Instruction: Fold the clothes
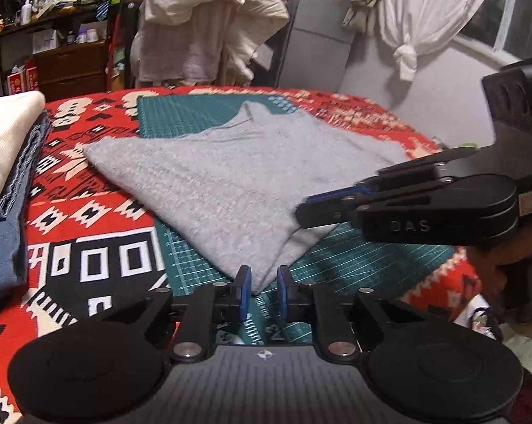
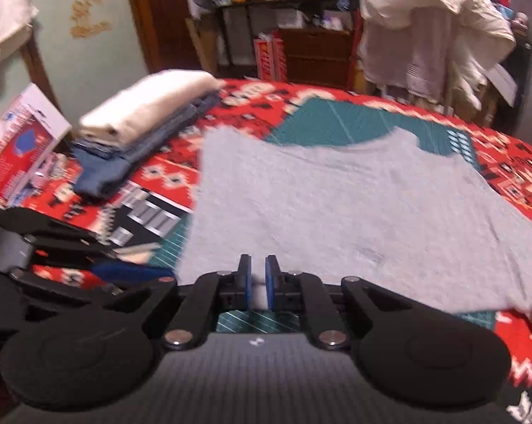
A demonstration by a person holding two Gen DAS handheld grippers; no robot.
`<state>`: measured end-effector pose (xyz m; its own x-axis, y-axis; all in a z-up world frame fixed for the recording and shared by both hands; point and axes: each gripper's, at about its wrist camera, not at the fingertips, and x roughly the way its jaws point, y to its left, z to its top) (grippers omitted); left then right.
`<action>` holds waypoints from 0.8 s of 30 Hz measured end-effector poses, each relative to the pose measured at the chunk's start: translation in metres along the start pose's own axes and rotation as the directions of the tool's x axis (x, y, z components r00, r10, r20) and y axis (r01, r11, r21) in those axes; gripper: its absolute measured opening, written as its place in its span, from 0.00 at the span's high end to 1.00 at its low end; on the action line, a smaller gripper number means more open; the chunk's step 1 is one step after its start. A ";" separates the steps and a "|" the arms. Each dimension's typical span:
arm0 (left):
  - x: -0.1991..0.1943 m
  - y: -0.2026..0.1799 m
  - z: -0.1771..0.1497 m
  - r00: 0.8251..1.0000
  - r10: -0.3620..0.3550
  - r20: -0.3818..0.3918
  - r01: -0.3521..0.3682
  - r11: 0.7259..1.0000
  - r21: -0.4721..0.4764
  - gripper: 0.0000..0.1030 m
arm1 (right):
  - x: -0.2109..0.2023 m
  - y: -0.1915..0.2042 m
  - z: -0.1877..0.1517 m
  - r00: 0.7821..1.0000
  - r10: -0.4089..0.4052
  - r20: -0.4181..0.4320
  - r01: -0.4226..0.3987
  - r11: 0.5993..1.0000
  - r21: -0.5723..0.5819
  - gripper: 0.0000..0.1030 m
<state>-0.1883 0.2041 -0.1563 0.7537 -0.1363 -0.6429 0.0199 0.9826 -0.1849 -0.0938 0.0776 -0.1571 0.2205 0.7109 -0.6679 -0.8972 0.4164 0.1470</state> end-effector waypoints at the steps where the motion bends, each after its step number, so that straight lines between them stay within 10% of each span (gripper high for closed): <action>1: 0.000 -0.002 0.000 1.000 0.002 0.005 -0.002 1.000 0.012 0.85 | 0.001 0.003 0.003 1.000 0.017 0.003 -0.017 1.000 -0.003 0.92; 15: 0.004 0.004 -0.006 0.998 -0.039 -0.056 0.040 0.999 0.002 0.94 | 0.025 0.017 0.003 0.987 0.121 -0.108 -0.122 0.992 -0.008 0.98; 24: -0.014 0.058 0.014 0.999 -0.008 0.045 0.021 0.957 -0.291 0.94 | 0.029 0.013 0.033 0.991 0.121 -0.053 -0.121 0.993 0.015 0.98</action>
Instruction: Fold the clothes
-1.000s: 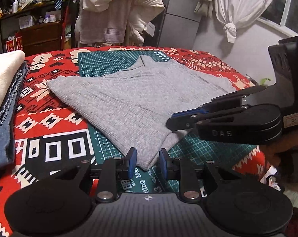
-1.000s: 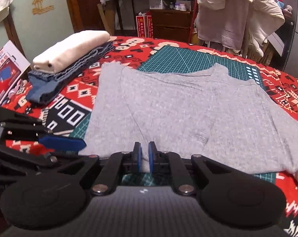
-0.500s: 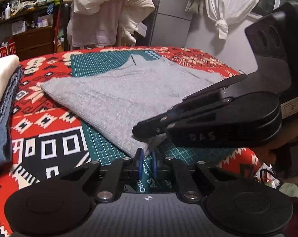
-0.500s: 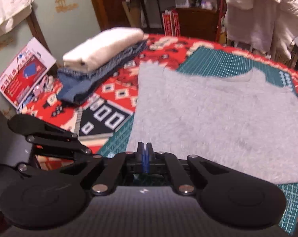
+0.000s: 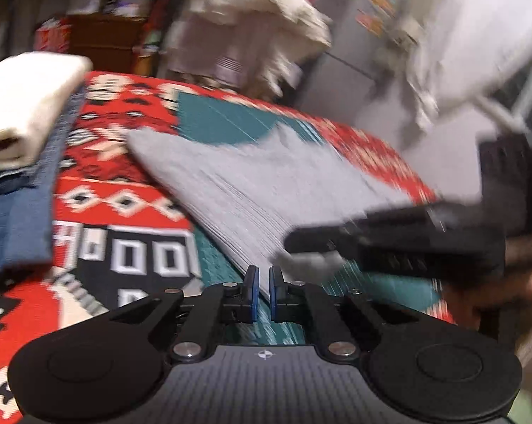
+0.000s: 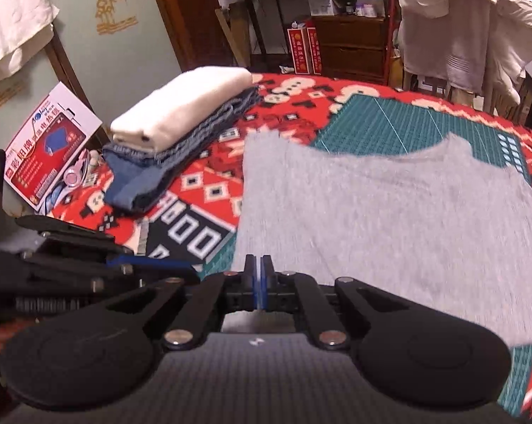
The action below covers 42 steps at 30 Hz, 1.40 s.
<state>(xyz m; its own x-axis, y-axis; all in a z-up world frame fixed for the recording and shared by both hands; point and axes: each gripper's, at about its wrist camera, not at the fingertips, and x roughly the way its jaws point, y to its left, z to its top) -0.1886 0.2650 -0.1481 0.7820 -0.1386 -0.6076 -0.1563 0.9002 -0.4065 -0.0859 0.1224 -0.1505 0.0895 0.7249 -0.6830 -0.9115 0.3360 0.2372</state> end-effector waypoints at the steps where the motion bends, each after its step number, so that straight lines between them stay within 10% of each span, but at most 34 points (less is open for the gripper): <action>1: 0.001 0.006 0.006 1.000 0.015 0.008 -0.015 0.999 -0.033 0.94 | 0.004 0.001 0.005 1.000 0.004 0.000 -0.004 1.000 0.000 0.98; 18: 0.040 0.076 0.055 0.992 0.126 0.022 -0.110 0.929 -0.353 0.94 | 0.108 0.006 0.098 0.998 -0.022 -0.061 0.017 0.996 -0.086 0.98; 42: 0.032 0.085 0.040 0.998 0.065 0.027 -0.046 0.892 -0.449 0.94 | 0.088 0.012 0.064 0.990 -0.052 -0.134 0.044 0.997 -0.057 0.97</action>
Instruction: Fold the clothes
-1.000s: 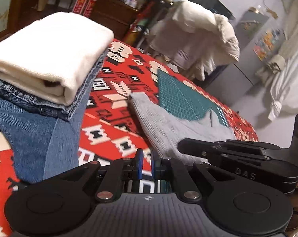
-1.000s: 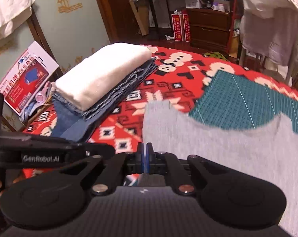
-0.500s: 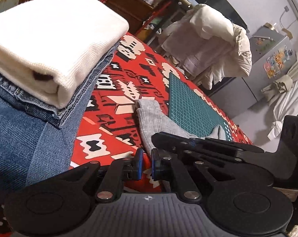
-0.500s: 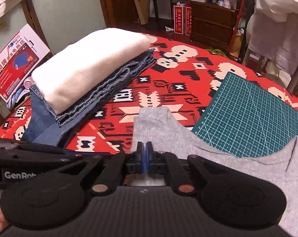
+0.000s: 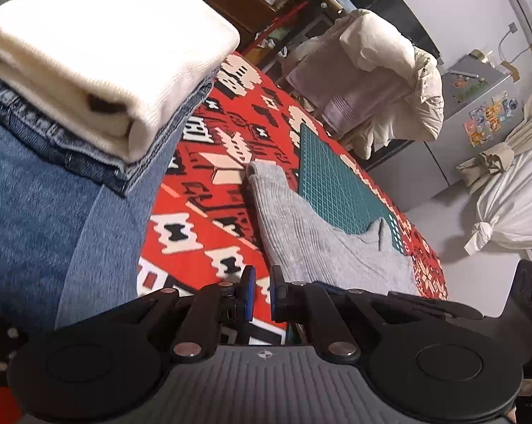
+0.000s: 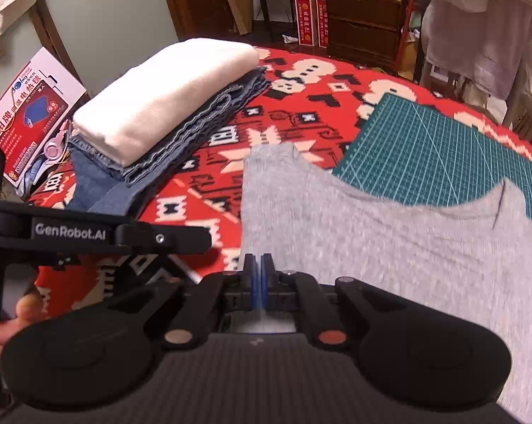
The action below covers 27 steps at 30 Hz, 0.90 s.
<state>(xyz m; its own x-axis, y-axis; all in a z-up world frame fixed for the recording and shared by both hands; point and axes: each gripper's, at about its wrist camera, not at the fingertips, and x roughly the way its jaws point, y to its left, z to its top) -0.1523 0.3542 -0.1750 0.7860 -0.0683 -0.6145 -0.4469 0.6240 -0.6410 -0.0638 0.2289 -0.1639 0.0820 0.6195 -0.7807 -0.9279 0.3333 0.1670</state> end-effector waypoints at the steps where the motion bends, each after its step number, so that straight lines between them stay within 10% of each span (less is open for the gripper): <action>1: 0.000 0.000 -0.001 1.000 -0.001 -0.004 0.001 1.000 -0.002 0.94 | -0.003 0.000 -0.003 1.000 0.002 -0.003 -0.002 1.000 0.004 0.97; 20: -0.001 -0.024 -0.023 0.998 -0.007 -0.056 0.010 0.999 0.052 0.88 | -0.052 0.004 -0.066 1.000 -0.005 -0.029 0.006 0.999 0.054 0.97; 27: -0.001 -0.057 -0.037 1.000 0.007 -0.022 -0.002 0.975 0.222 0.88 | -0.077 -0.012 -0.065 0.986 -0.124 0.110 0.117 0.991 0.066 0.88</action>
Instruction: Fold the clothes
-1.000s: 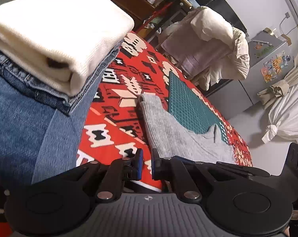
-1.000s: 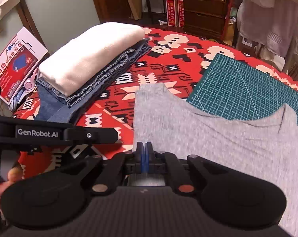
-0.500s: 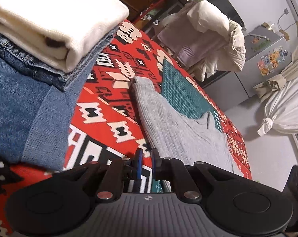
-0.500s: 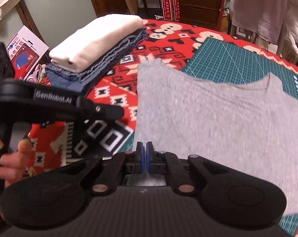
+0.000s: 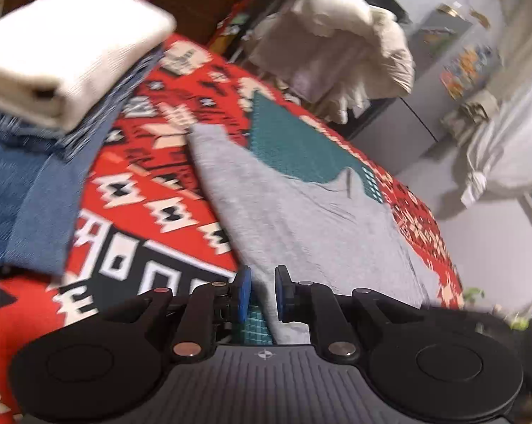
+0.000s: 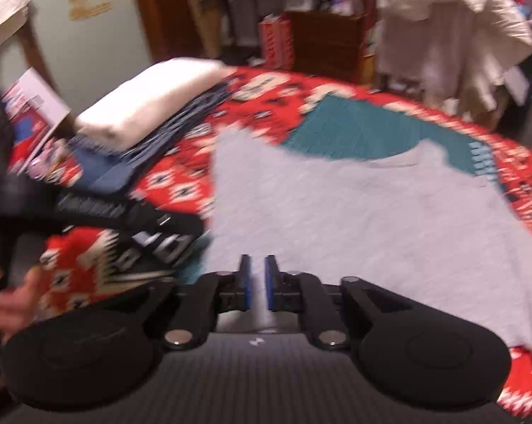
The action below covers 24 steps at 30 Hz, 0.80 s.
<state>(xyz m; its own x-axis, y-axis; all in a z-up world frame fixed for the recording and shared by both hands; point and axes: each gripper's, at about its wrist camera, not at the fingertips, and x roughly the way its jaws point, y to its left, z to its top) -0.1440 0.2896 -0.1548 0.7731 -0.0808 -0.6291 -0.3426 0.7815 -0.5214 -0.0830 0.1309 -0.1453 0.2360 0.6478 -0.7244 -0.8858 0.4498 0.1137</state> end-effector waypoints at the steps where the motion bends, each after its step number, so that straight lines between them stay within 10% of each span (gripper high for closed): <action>1: 0.003 -0.007 0.000 1.000 0.005 0.007 -0.005 0.999 0.032 0.88 | 0.000 -0.006 0.002 1.000 -0.019 0.012 0.019 1.000 0.006 0.88; 5: 0.022 -0.026 0.003 0.999 0.004 0.042 -0.008 0.995 0.096 0.63 | 0.004 -0.041 0.008 0.991 -0.115 0.072 0.114 0.993 0.013 0.74; 24: 0.091 -0.081 -0.010 0.975 0.116 0.190 -0.195 0.859 0.474 0.20 | 0.048 -0.129 -0.005 0.954 -0.252 0.163 0.238 0.966 0.100 0.00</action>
<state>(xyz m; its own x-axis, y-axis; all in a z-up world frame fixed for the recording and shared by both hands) -0.0510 0.2128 -0.1756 0.8152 0.1297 -0.5645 -0.1921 0.9800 -0.0523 0.0404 0.1006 -0.1982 0.5130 0.6049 -0.6090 -0.7598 0.6501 0.0057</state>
